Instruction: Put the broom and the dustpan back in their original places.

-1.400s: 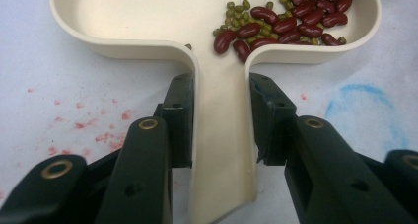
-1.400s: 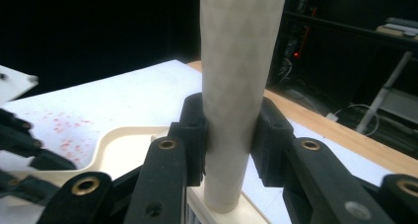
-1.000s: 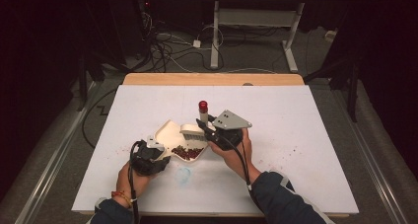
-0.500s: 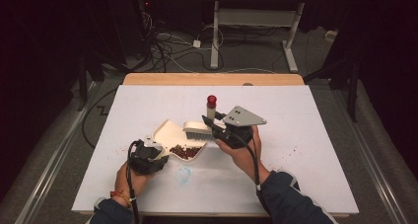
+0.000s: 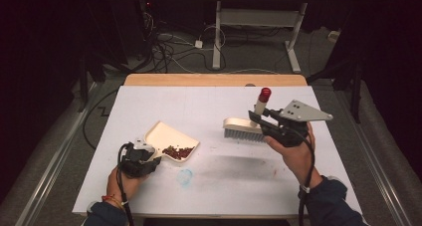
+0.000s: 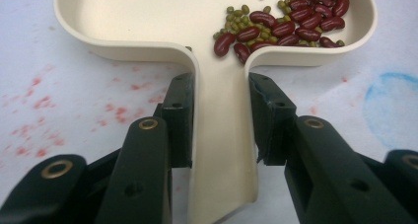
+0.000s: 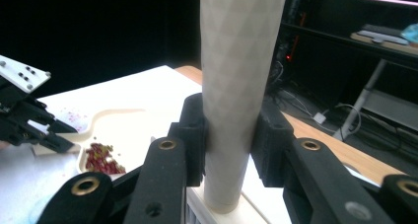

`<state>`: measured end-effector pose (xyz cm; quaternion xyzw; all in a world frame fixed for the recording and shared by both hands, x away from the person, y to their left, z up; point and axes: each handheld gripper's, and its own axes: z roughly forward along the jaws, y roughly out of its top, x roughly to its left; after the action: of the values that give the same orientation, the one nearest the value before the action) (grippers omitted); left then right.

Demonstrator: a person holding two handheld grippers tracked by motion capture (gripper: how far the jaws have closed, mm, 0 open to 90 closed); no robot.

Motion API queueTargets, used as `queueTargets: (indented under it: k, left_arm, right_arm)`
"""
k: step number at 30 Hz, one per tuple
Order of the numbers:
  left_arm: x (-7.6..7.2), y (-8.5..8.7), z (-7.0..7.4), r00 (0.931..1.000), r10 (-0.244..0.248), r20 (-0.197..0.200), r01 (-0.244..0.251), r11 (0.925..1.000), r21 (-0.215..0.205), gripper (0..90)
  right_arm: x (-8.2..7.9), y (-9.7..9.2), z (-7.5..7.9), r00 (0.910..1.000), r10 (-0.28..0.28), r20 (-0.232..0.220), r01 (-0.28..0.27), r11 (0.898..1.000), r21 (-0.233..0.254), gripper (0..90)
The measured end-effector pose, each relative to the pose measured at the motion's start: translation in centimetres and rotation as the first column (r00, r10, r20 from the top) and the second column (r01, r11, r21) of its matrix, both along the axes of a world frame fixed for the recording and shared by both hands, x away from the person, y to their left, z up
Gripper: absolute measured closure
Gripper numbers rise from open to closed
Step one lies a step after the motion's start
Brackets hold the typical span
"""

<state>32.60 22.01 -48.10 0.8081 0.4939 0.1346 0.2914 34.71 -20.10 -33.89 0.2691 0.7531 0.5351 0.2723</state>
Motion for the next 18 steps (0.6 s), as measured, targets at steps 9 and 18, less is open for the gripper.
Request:
queueTargets:
  k: [9,18]
  left_arm:
    - [-0.6,2.2,-0.2,0.9968,0.079,0.003,-0.079,0.9968,-0.008,63.3]
    - [-0.3,2.8,-0.3,0.9929,0.118,0.011,-0.118,0.9930,0.003,63.2]
  right_arm:
    - [-1.8,-4.9,-0.1,0.9987,-0.027,-0.043,0.026,0.999,-0.021,70.1]
    - [-3.1,-7.9,-2.2,0.9915,-0.029,-0.127,0.020,0.997,-0.074,70.1]
